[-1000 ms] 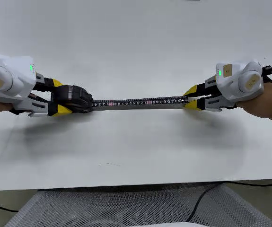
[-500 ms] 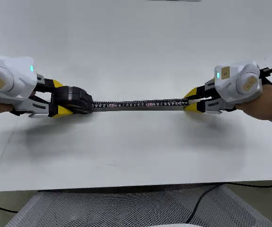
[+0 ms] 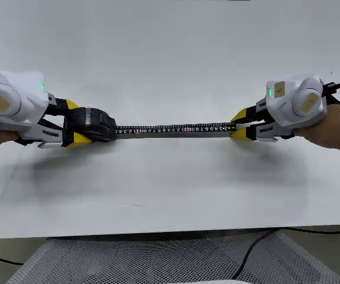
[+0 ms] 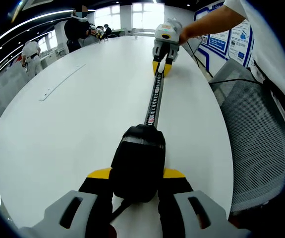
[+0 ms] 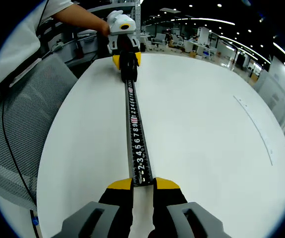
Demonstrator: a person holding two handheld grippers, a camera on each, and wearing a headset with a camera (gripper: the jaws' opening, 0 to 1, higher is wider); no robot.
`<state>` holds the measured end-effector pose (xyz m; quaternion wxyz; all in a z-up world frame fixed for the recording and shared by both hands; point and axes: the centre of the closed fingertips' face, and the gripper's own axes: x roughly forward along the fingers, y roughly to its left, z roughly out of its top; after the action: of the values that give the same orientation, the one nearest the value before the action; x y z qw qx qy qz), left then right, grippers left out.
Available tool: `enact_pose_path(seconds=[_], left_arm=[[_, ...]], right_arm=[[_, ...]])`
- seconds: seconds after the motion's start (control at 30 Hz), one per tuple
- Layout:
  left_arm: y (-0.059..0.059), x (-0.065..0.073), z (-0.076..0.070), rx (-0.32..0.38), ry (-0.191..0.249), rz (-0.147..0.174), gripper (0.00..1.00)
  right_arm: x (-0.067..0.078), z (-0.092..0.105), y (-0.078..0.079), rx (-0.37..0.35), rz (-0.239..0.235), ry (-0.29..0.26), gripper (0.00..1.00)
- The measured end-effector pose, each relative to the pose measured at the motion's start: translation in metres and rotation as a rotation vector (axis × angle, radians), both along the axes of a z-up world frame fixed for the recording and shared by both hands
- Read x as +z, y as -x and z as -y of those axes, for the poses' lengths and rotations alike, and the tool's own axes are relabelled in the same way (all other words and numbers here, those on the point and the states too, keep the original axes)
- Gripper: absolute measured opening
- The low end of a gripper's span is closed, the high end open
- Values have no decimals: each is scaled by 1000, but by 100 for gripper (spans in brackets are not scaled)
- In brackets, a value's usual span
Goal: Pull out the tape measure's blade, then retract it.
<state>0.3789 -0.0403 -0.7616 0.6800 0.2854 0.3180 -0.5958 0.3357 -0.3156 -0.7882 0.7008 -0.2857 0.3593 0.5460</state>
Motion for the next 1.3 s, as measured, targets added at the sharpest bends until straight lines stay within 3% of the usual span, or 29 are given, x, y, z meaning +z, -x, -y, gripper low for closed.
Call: enact_pose_path(seconds=[0.67, 0.83, 1.17, 1.3], left_arm=[[-1, 0, 0, 7, -2, -1, 30], [0, 0, 3, 18, 0, -20, 35], [-1, 1, 3, 8, -2, -6, 35], [-3, 3, 2, 24, 4, -10, 40]], right_arm=[[1, -1, 1, -15, -12, -6, 13], [1, -1, 2, -27, -23, -14, 16], [3, -2, -1, -34, -17, -16, 18], [7, -3, -2, -57, -19, -34, 21]])
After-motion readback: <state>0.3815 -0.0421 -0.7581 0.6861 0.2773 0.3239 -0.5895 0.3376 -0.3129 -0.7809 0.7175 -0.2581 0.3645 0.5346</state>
